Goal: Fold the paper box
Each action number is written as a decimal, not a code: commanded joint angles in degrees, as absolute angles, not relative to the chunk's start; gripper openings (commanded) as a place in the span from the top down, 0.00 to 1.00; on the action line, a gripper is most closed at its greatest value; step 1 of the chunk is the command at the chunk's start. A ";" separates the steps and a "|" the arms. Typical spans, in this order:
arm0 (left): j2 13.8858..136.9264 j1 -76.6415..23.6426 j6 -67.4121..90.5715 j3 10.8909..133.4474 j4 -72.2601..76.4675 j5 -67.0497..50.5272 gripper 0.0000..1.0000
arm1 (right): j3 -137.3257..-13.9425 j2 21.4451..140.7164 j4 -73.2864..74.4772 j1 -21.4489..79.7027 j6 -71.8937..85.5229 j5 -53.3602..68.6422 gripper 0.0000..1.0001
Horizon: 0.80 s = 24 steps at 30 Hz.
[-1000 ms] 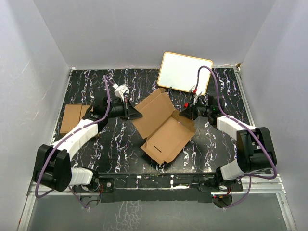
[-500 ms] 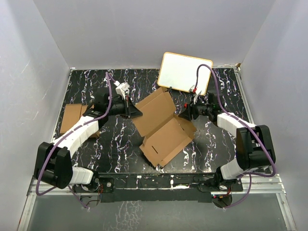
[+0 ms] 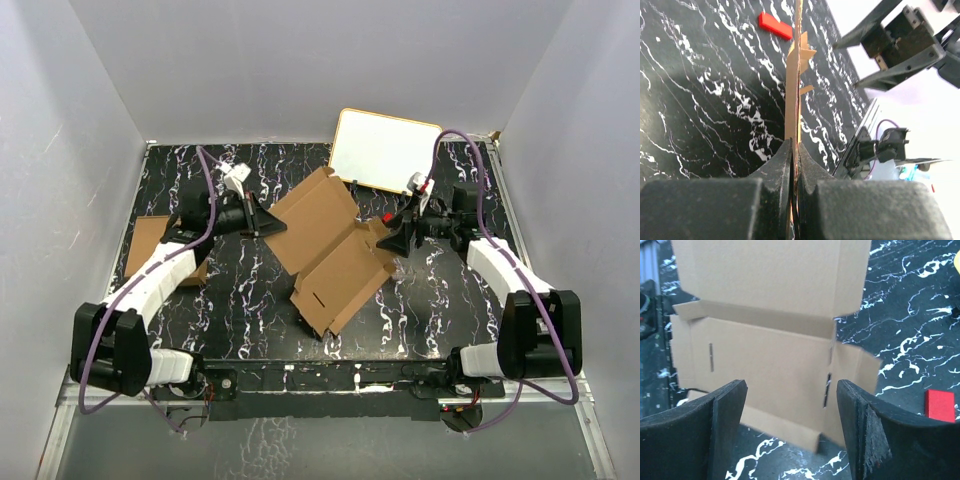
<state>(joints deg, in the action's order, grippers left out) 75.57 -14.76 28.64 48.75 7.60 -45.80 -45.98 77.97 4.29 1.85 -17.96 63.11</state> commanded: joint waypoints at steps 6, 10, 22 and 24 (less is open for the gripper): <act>66.59 -12.76 37.17 51.45 12.38 -47.27 1.00 | -49.96 70.05 -1.23 -1.05 -9.77 77.54 0.20; 63.65 -12.67 40.69 50.87 15.84 -43.81 1.00 | -46.16 69.67 -8.90 -1.10 0.09 76.95 0.42; 66.07 -15.32 59.00 43.68 35.68 -40.49 1.00 | -47.44 79.72 -18.90 9.64 11.93 55.55 0.92; 66.76 -16.34 60.89 42.07 38.50 -39.35 1.00 | -47.65 80.72 -20.72 10.70 13.36 54.36 0.92</act>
